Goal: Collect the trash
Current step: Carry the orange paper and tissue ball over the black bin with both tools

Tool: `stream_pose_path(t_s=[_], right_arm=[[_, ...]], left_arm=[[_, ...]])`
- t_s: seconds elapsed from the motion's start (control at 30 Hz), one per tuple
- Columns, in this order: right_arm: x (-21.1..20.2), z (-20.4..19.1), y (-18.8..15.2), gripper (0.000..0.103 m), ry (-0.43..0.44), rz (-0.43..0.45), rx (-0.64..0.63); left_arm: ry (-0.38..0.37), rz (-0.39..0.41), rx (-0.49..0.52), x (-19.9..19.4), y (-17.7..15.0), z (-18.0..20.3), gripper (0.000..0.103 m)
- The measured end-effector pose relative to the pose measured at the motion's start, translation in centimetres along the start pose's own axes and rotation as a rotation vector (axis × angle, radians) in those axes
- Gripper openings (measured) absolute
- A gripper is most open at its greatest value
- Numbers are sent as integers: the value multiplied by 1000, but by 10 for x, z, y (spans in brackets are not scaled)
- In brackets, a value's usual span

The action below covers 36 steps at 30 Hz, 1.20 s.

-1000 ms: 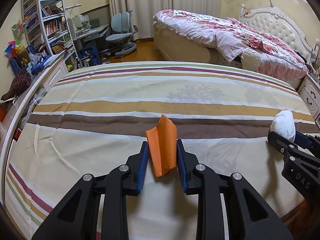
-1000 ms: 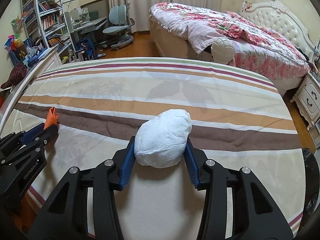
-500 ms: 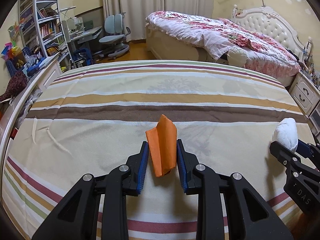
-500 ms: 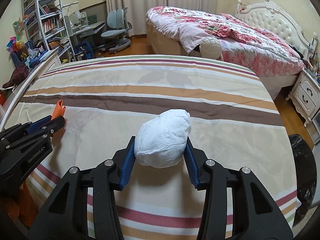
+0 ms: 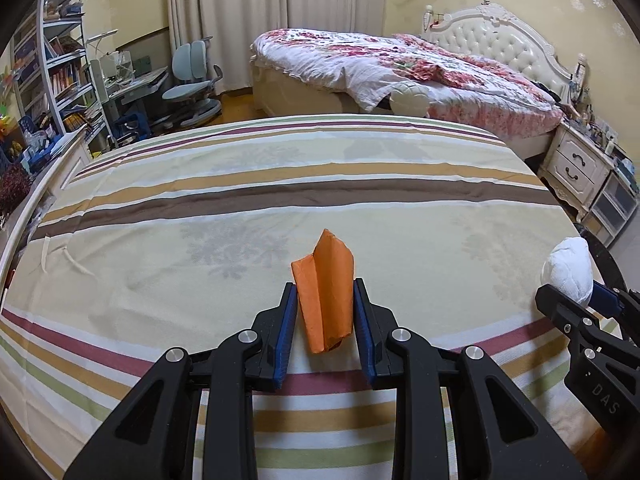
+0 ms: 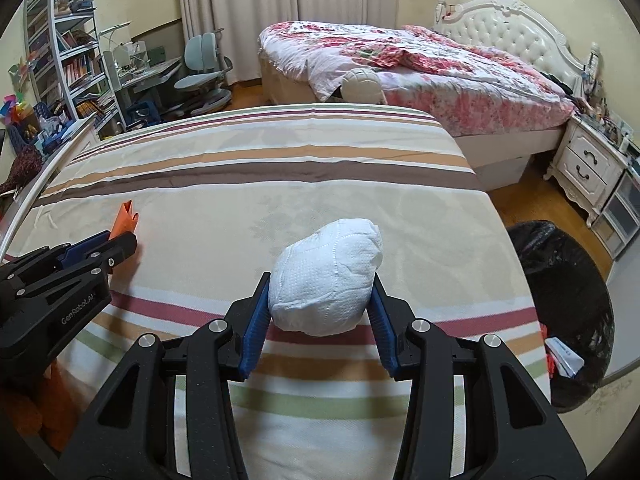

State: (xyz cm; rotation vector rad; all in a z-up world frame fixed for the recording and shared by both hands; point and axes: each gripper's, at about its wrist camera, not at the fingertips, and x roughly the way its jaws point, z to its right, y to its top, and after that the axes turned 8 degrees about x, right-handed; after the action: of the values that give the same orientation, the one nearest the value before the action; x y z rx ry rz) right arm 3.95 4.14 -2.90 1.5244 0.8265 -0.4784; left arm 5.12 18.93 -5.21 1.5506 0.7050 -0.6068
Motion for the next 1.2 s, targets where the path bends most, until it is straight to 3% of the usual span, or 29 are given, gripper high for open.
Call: stream_pose_path(t_s=[0.8,1.2], right_arm=[[-52,149,-26,45,-222,109,214],[-59,213,-22,45,-295,158,293]], left_arm=[[-178,89,212,-21,18,154,28],[-249,135,310,-20,35,221,29]])
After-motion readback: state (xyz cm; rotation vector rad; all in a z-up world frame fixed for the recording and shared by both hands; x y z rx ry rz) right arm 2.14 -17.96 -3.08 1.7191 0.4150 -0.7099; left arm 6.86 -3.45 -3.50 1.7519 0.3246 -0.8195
